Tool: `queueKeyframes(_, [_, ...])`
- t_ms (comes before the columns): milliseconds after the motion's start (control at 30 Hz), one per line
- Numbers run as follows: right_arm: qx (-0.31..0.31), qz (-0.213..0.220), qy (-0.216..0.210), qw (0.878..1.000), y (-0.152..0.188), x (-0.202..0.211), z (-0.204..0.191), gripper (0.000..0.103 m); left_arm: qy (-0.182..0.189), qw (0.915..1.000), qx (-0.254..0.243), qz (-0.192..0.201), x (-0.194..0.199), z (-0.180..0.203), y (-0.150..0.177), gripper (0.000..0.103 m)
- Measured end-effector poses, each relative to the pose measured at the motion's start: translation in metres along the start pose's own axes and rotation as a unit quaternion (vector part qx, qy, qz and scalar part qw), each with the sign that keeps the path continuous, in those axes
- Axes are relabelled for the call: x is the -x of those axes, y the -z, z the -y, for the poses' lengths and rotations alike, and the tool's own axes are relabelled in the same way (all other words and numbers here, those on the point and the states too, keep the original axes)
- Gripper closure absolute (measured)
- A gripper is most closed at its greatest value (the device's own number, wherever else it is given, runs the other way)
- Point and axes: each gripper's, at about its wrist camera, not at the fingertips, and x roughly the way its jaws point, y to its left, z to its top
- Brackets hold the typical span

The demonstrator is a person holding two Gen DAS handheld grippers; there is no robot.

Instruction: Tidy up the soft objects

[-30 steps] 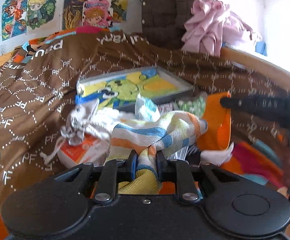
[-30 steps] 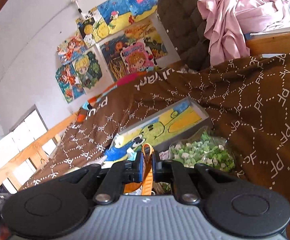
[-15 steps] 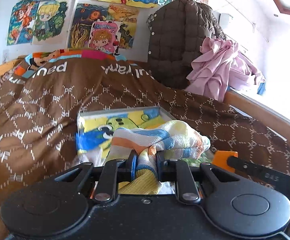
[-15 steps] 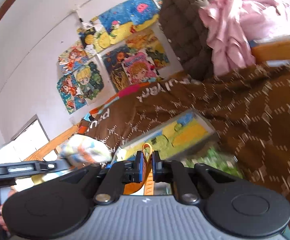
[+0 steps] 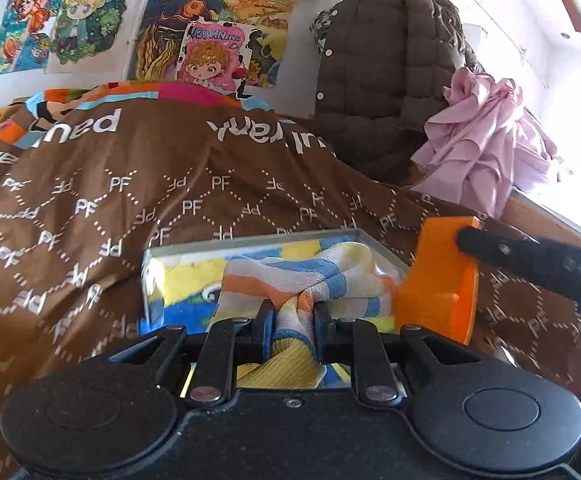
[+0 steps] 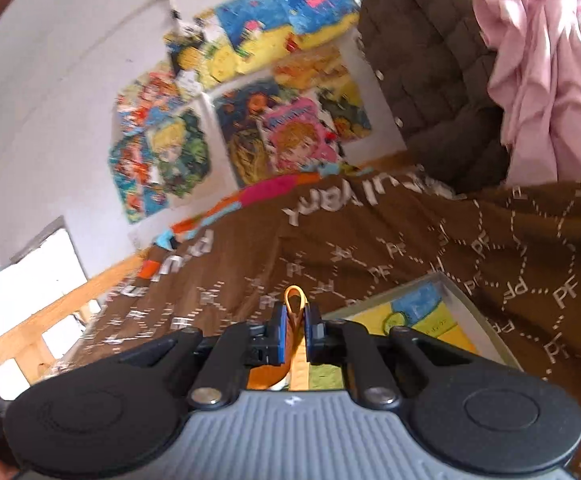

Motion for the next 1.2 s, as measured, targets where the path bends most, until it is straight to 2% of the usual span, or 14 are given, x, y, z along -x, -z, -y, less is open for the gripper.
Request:
queueKeyframes(200, [-0.058,-0.070,0.050,0.995,0.018,-0.046,0.026,0.093,0.016,0.9986,0.029,-0.043,-0.056,-0.023,-0.012,0.082])
queueKeyframes(267, [-0.050,-0.086,0.065,0.993,0.025,-0.052,0.027,0.093,0.017,0.9975,0.028,-0.063,-0.071,-0.026,-0.013,0.082])
queueKeyframes(367, [-0.030,-0.111,0.077,0.990,0.031,-0.058,0.024,0.093,0.037,0.9925,0.057,-0.102,-0.092,-0.035,-0.010,0.082])
queueKeyframes(533, [-0.013,-0.141,0.099,0.985,0.034,-0.065,0.021,0.091,0.049,0.9884,0.074,-0.123,-0.107,-0.039,0.000,0.082])
queueKeyframes(633, [0.003,-0.149,0.113,0.982,0.036,-0.064,0.020,0.088,0.039,0.9858,0.067,-0.149,-0.116,-0.037,0.007,0.082])
queueKeyframes(767, [-0.008,-0.154,0.122,0.981,0.035,-0.061,0.027,0.083,0.033,0.9813,0.051,-0.182,-0.125,-0.033,0.016,0.081])
queueKeyframes(900, [-0.012,-0.155,0.122,0.980,0.035,-0.058,0.030,0.079,0.036,0.9815,0.020,-0.187,-0.126,-0.024,0.020,0.078])
queueKeyframes(933, [-0.011,-0.154,0.123,0.980,0.034,-0.057,0.030,0.077,0.037,0.9817,0.013,-0.186,-0.126,-0.022,0.020,0.076])
queueKeyframes(1000, [-0.004,-0.152,0.130,0.980,0.033,-0.053,0.029,0.063,0.035,0.9823,0.004,-0.184,-0.124,-0.019,0.021,0.071])
queueKeyframes(1200, [0.021,-0.133,0.137,0.981,0.025,-0.030,0.024,0.043,0.012,0.9877,-0.024,-0.154,-0.107,-0.010,0.019,0.040])
